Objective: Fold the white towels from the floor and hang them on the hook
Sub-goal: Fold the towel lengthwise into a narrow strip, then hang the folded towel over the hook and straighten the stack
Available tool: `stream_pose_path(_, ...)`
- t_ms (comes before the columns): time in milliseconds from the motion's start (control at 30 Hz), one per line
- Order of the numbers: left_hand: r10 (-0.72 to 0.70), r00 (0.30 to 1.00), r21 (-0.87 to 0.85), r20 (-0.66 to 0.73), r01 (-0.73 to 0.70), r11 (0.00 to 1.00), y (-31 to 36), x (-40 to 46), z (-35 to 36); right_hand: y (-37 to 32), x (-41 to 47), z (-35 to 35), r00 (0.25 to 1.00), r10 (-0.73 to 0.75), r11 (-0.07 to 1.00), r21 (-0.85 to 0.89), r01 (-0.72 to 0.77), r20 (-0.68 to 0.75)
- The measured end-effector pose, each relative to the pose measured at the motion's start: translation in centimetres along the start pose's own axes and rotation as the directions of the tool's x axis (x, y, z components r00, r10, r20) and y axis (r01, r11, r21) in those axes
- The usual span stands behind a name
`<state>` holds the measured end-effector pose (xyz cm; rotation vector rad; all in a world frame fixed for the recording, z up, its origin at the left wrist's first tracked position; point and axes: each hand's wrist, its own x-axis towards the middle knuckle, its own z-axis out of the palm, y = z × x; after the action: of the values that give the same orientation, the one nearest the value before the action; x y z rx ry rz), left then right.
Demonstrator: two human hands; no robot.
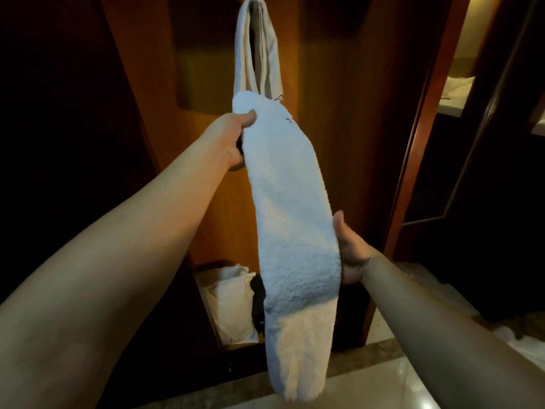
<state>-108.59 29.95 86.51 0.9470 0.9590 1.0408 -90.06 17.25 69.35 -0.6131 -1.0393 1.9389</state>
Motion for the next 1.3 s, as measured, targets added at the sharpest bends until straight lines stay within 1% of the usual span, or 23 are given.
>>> stream_pose_path(67,0.009,1.0,0.063,-0.024,-0.007,0.998,-0.3,1.2,-0.5,0.0,-0.6,0.2,0.995,0.099,0.994,-0.053,-0.099,-0.002)
stream_pose_path(133,0.004,0.998,0.127,-0.057,0.003,0.992,-0.8,2.3,-1.1,-0.1,-1.1,0.7,0.984,0.176,0.973,-0.147,-0.177,-0.022)
stream_pose_path(200,-0.033,0.994,0.174,-0.102,0.051,0.984,-1.5,3.4,-1.7,-0.3,-1.3,1.5,0.976,0.21,0.95,-0.224,-0.216,-0.053)
stream_pose_path(267,-0.076,0.988,0.203,-0.137,0.103,0.974,-2.7,4.2,-2.2,-0.4,-1.4,2.3,0.977,0.206,0.939,-0.267,-0.215,-0.061)
stream_pose_path(300,-0.079,0.987,0.218,-0.141,0.109,0.97,-3.4,4.6,-2.5,-0.5,-1.4,2.6,0.98,0.19,0.946,-0.258,-0.198,-0.059)
stream_pose_path(367,-0.059,0.994,0.238,-0.092,0.08,0.968,-5.4,4.9,-3.1,-0.9,-1.3,3.1,0.99,0.129,0.969,-0.206,-0.137,-0.049)
stream_pose_path(433,-0.115,0.993,0.203,0.025,0.108,0.973,-7.4,4.6,-3.7,-1.6,-1.0,3.5,0.997,0.033,0.985,-0.169,-0.043,-0.066)
stream_pose_path(467,-0.175,0.98,0.187,0.091,0.155,0.97,-8.3,4.3,-4.1,-2.2,-0.8,3.6,0.995,-0.023,0.988,-0.157,0.008,-0.098)
stream_pose_path(533,-0.279,0.941,0.214,0.193,0.237,0.948,-9.9,3.7,-4.8,-3.5,-0.4,3.4,0.973,-0.123,0.985,-0.144,0.096,-0.195)
stream_pose_path(600,-0.316,0.909,0.23,0.273,0.257,0.939,-11.6,2.8,-5.1,-4.8,-0.2,3.0,0.934,-0.206,0.971,-0.178,0.158,-0.291)
stream_pose_path(667,-0.303,0.891,0.21,0.339,0.242,0.947,-13.3,1.6,-5.1,-5.9,0.0,2.6,0.88,-0.273,0.952,-0.239,0.189,-0.39)
stream_pose_path(700,-0.278,0.887,0.197,0.368,0.218,0.956,-14.1,1.0,-5.1,-6.2,0.2,2.4,0.853,-0.3,0.943,-0.27,0.196,-0.427)
stream_pose_path(767,-0.169,0.898,0.218,0.407,0.085,0.972,-15.1,0.2,-5.3,-6.7,0.6,2.3,0.806,-0.347,0.918,-0.349,0.188,-0.48)
stream_pose_path(833,-0.067,0.902,0.292,0.427,-0.067,0.954,-15.3,-0.2,-5.5,-7.0,0.9,2.5,0.781,-0.378,0.888,-0.435,0.152,-0.498)
stream_pose_path(867,-0.04,0.898,0.315,0.438,-0.111,0.942,-15.1,-0.2,-5.5,-7.2,1.1,2.6,0.776,-0.392,0.87,-0.472,0.139,-0.494)
stream_pose_path(900,-0.033,0.893,0.316,0.449,-0.124,0.941,-15.0,-0.1,-5.5,-7.3,1.3,2.7,0.77,-0.409,0.855,-0.501,0.136,-0.489)
stream_pose_path(967,-0.039,0.885,0.228,0.463,-0.076,0.971,-14.6,0.2,-5.5,-7.7,1.6,2.9,0.758,-0.45,0.828,-0.538,0.158,-0.472)
stream_pose_path(1033,-0.016,0.9,0.138,0.435,-0.049,0.989,-14.3,0.5,-5.5,-8.1,2.1,3.1,0.744,-0.486,0.812,-0.552,0.19,-0.459)
stream_pose_path(1067,-0.003,0.909,0.123,0.416,-0.053,0.991,-14.2,0.5,-5.3,-8.4,2.3,3.3,0.733,-0.502,0.802,-0.564,0.195,-0.46)
stream_pose_path(1133,0.031,0.938,0.179,0.345,-0.098,0.979,-14.0,0.3,-4.8,-8.9,2.9,3.8,0.708,-0.521,0.778,-0.607,0.164,-0.477)
stream_pose_path(1200,0.124,0.971,0.334,0.205,-0.188,0.924,-13.6,-0.3,-4.1,-9.7,3.5,4.5,0.696,-0.539,0.735,-0.669,0.112,-0.475)
stream_pose_path(1233,0.21,0.969,0.38,0.128,-0.243,0.893,-13.6,-0.6,-3.8,-10.2,3.8,5.0,0.693,-0.549,0.705,-0.704,0.084,-0.467)
stream_pose_path(1300,0.414,0.91,0.363,-0.014,-0.381,0.85,-13.3,-1.8,-3.1,-11.2,4.3,6.1,0.68,-0.579,0.632,-0.775,0.025,-0.45)
